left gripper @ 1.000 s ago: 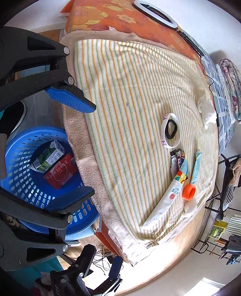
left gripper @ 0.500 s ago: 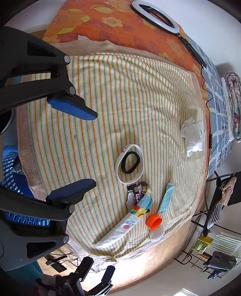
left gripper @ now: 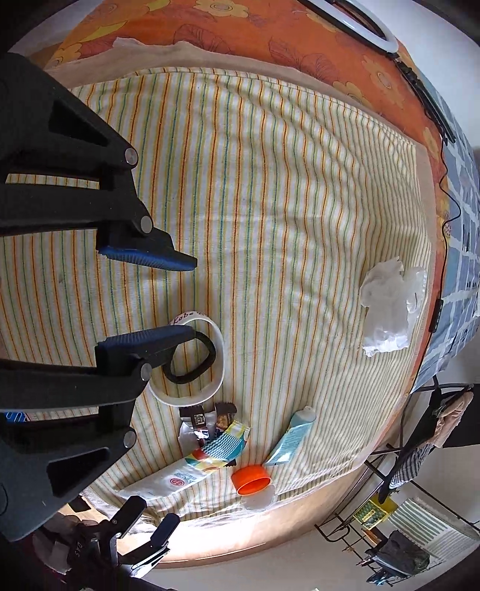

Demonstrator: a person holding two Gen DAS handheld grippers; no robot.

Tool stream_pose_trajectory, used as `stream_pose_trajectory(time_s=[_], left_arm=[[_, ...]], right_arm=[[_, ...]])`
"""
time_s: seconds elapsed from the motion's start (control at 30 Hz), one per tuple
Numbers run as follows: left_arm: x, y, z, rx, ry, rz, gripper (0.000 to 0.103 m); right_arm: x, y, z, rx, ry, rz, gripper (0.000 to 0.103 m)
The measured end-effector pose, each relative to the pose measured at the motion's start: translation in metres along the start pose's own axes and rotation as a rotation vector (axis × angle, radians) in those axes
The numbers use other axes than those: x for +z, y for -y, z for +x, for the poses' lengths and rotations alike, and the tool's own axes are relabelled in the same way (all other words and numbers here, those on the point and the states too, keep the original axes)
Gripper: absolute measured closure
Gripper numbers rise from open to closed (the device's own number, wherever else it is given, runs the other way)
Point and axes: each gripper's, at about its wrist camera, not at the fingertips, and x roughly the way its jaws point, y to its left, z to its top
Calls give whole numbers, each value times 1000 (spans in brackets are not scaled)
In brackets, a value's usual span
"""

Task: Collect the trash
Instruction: 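Close left tool on white tape ring while right tool grasps white tube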

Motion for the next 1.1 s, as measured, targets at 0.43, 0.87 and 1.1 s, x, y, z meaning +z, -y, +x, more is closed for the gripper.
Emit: stream_pose_trajectory(time_s=[0.43, 0.87, 1.1], left_arm=[[10, 13, 25, 26, -22, 8, 92], [13, 24, 9, 14, 46, 40, 101], [11, 30, -3, -1, 67, 57, 101]], right_arm=[[14, 10, 20, 62, -18, 48, 19], [15, -8, 39, 20, -54, -44, 20], [11, -15, 45, -32, -69, -94, 34]])
